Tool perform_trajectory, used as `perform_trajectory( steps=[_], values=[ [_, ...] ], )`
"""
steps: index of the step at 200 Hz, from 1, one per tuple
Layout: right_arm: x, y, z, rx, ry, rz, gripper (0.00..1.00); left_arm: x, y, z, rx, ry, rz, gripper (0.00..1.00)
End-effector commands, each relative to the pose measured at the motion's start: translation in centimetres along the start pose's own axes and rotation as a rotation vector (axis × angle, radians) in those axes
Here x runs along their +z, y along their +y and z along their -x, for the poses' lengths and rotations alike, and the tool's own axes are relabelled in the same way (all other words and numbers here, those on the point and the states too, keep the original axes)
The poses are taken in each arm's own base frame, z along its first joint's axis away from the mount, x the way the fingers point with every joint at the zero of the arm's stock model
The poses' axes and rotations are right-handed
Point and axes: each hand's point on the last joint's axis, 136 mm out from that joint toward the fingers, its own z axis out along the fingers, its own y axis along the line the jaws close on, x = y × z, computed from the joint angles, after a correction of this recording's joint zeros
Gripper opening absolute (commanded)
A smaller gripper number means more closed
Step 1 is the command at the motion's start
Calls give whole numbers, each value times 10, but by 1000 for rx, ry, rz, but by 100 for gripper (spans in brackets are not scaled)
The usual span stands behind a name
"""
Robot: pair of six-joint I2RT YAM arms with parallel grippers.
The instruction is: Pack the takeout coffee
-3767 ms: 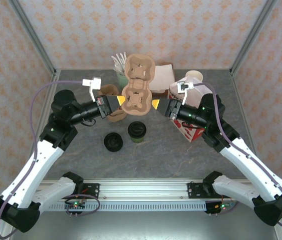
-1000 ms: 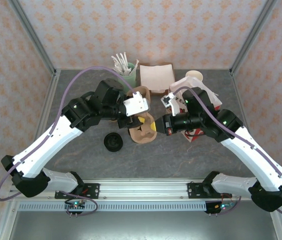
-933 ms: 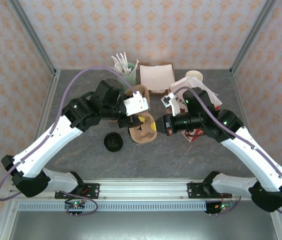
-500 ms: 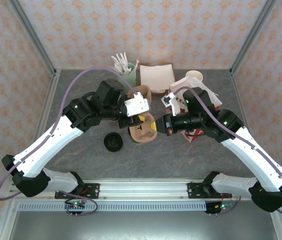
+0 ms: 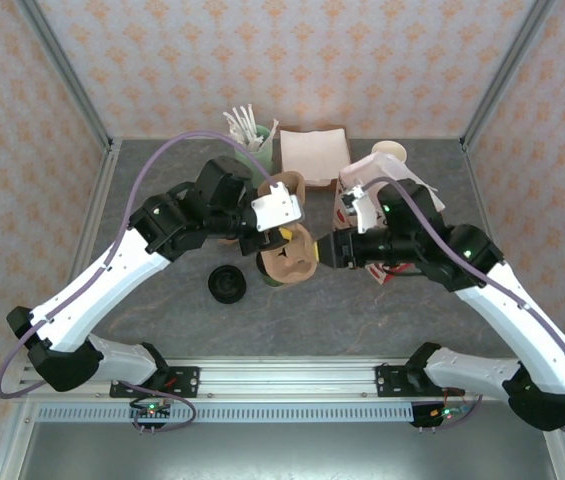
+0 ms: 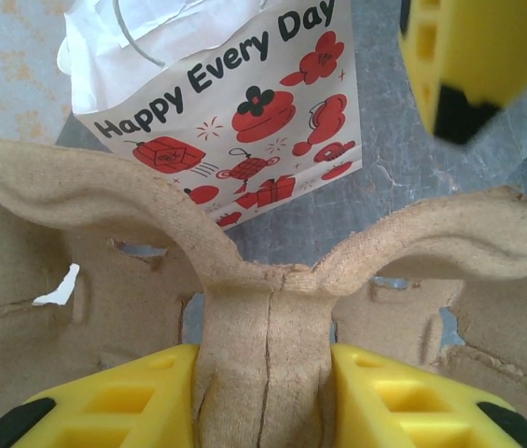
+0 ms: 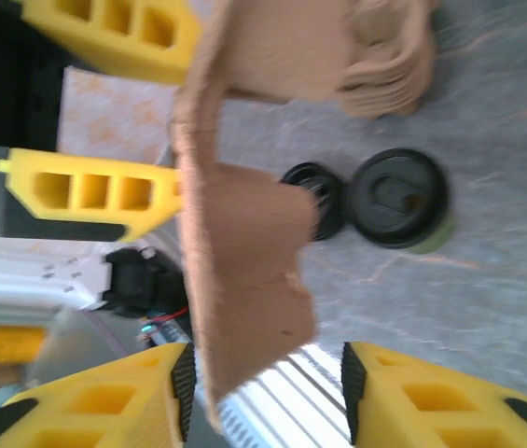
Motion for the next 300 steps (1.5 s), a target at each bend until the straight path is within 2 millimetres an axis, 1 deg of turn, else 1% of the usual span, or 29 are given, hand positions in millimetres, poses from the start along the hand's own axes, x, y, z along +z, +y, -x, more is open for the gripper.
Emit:
perform_trajectory(
  steps=[1, 21, 48, 61, 76, 88, 98, 132, 152, 163, 178, 184, 189, 199, 227, 246, 263, 300],
  values=[
    [-41, -39, 16, 22, -153, -248, 51, -12, 6, 10, -29, -38, 34, 38],
    [-64, -70, 23, 96, -235, -396, 53, -15, 6, 14, -45, -59, 32, 38],
    [-97, -127, 33, 213, -358, -697, 53, -22, 6, 19, -63, -86, 35, 37],
    [-108, -148, 37, 253, -399, -799, 53, -26, 5, 22, -71, -106, 32, 37],
    [-116, -170, 42, 307, -440, -877, 52, -33, 2, 26, -80, -133, 23, 37],
    [-126, -186, 45, 349, -484, -929, 56, -38, 1, 30, -95, -155, 22, 37],
    [-126, -196, 49, 358, -501, -939, 58, -41, 0, 32, -112, -172, 20, 37],
    [-122, -228, 62, 389, -483, -967, 59, -51, -9, 38, -144, -213, -19, 37],
    [-114, -240, 74, 386, -471, -925, 60, -54, -11, 39, -151, -221, -29, 37],
    [-106, -242, 82, 365, -462, -873, 61, -54, -12, 39, -154, -219, -31, 37],
    [-98, -248, 90, 353, -445, -846, 61, -55, -12, 39, -160, -222, -35, 37],
    [-94, -245, 93, 336, -433, -816, 61, -56, -12, 40, -161, -224, -35, 37],
    [-87, -251, 94, 341, -409, -814, 61, -56, -13, 41, -162, -226, -37, 37],
    [-81, -255, 97, 335, -383, -808, 61, -57, -13, 42, -164, -232, -41, 37],
    [-68, -257, 106, 294, -337, -766, 60, -62, -16, 47, -171, -252, -59, 36],
    [-60, -261, 109, 281, -299, -752, 60, -63, -17, 48, -170, -257, -64, 36],
    [-53, -265, 108, 275, -257, -747, 60, -64, -17, 47, -164, -258, -62, 36],
    [-52, -275, 106, 257, -214, -789, 61, -65, -18, 48, -158, -265, -65, 36]
  ],
)
